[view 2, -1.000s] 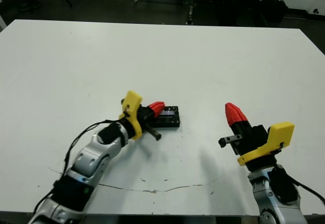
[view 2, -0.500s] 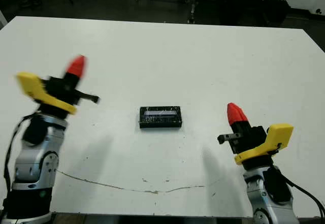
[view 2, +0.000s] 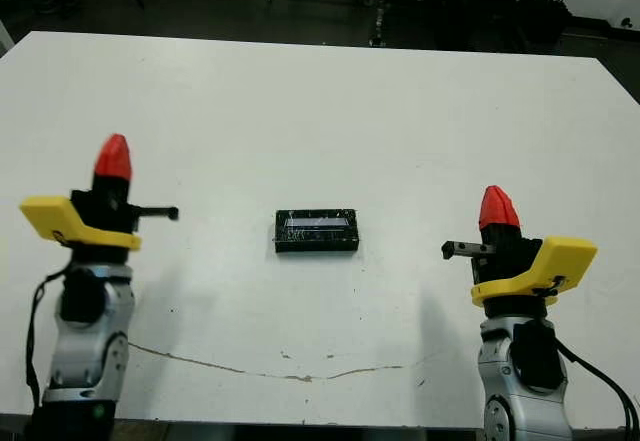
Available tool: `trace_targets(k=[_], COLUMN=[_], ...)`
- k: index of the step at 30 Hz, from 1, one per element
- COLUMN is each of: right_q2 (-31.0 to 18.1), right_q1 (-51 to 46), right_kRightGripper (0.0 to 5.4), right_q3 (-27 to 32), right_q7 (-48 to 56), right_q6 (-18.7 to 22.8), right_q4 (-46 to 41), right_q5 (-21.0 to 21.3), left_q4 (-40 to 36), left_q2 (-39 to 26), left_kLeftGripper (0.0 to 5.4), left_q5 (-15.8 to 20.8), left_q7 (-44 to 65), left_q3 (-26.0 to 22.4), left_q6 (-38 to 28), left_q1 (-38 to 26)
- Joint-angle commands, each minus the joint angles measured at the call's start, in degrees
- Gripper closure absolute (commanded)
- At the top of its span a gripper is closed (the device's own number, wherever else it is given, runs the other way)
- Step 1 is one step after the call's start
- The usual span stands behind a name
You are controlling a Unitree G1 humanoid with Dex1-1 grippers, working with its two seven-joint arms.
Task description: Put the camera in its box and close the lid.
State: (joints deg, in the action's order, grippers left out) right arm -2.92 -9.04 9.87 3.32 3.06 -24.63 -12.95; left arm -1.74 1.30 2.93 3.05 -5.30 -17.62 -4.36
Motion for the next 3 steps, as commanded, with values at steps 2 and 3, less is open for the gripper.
trace_targets(k=[2, 3], right_q2=[-0.1, -0.1], right_q1=[0.3, 0.3], right_kRightGripper=[5.40, 5.40], right_q3=[0.1, 0.0], right_q7=[-0.6, -0.7], right_q6=[-0.1, 0.0], right_q4=[-0.2, -0.4], right_q5=[0.9, 1.0], left_q4=[-0.7, -0.7], left_q2=[-0.1, -0.3], left_kLeftGripper=[5.39, 5.39], left_q5=[-0.8, -0.6], left_q7=[-0.5, -0.3], left_q3=[1.3, 1.4], left_q6=[1.7, 1.7], left_q1=[1.1, 1.0])
